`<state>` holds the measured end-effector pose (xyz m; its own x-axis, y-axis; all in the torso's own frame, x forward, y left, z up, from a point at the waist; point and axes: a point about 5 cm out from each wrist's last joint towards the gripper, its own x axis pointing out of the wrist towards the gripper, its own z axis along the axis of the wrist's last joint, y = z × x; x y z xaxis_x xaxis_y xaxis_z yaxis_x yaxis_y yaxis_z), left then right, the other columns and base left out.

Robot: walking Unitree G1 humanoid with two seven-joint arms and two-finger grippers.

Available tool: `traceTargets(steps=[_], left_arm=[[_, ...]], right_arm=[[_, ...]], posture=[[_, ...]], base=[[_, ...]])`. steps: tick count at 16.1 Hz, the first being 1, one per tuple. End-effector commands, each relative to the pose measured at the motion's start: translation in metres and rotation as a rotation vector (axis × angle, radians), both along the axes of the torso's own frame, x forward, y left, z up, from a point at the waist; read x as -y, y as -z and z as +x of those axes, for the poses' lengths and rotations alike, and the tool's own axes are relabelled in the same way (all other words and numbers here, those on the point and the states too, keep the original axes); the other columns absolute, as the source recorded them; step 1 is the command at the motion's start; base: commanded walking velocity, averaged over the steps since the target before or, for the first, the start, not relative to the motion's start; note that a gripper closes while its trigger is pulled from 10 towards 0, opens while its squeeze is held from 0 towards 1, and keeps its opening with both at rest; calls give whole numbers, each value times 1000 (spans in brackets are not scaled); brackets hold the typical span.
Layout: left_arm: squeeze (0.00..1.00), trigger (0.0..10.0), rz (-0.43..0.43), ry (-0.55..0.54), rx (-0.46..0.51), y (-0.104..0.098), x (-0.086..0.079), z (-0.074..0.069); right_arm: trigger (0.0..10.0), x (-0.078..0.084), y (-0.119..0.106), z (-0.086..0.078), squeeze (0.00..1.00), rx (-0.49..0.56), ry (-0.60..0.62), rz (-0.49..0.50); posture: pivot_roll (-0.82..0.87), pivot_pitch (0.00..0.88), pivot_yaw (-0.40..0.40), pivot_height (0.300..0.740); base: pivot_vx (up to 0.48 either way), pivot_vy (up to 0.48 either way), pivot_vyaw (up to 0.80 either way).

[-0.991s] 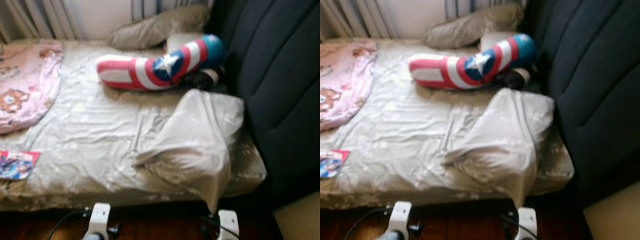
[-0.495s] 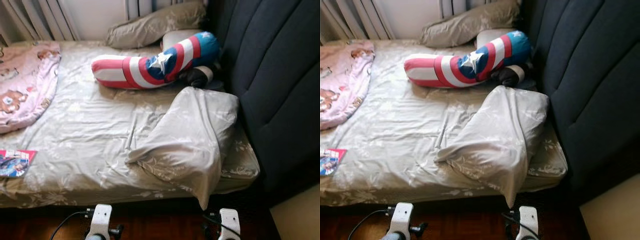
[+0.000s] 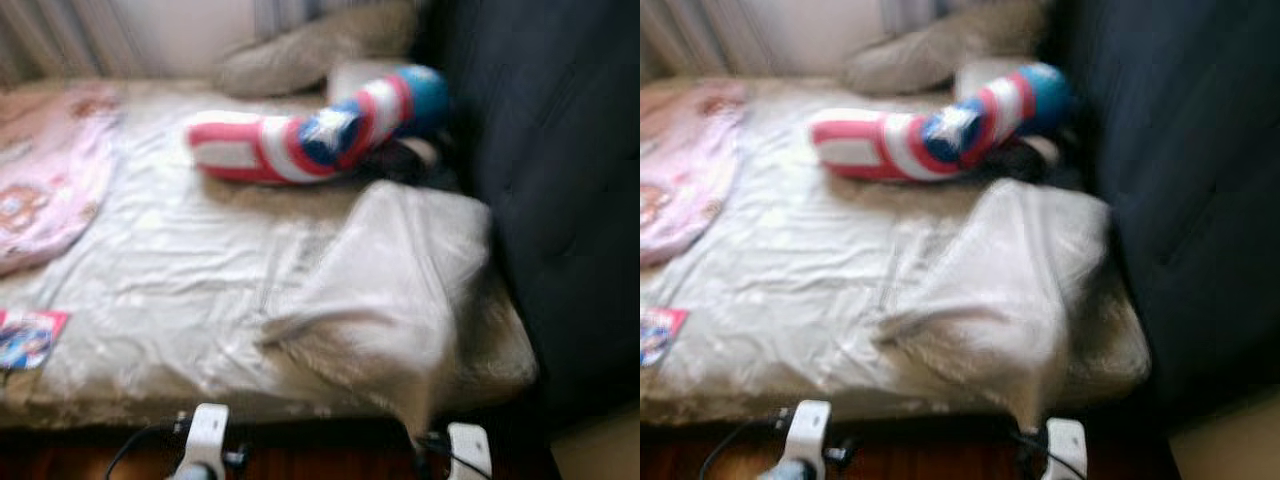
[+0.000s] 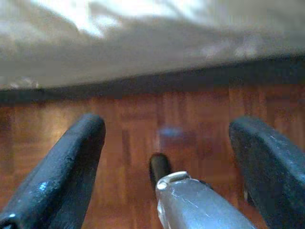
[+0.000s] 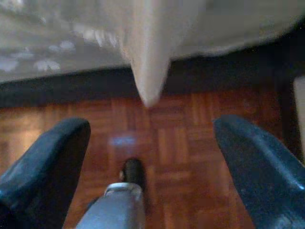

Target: Clean up the room

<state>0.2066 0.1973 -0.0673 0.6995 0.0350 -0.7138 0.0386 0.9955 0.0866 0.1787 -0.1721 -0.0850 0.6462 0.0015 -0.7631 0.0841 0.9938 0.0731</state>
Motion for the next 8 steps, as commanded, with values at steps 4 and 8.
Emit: traceTargets(steps=[4,8], left_arm=[[0,10000,8,-7,-47,6,-2,-10],[0,10000,26,-31,45,-6,-9,6]], right_arm=[[10000,-5,0,1,0,12,-5,21],[10000,-4,-7,12,0,66,17,12]], posture=[[22,96,-36,740],[17,97,-34,740]], base=[[358,0,0],[86,0,0]])
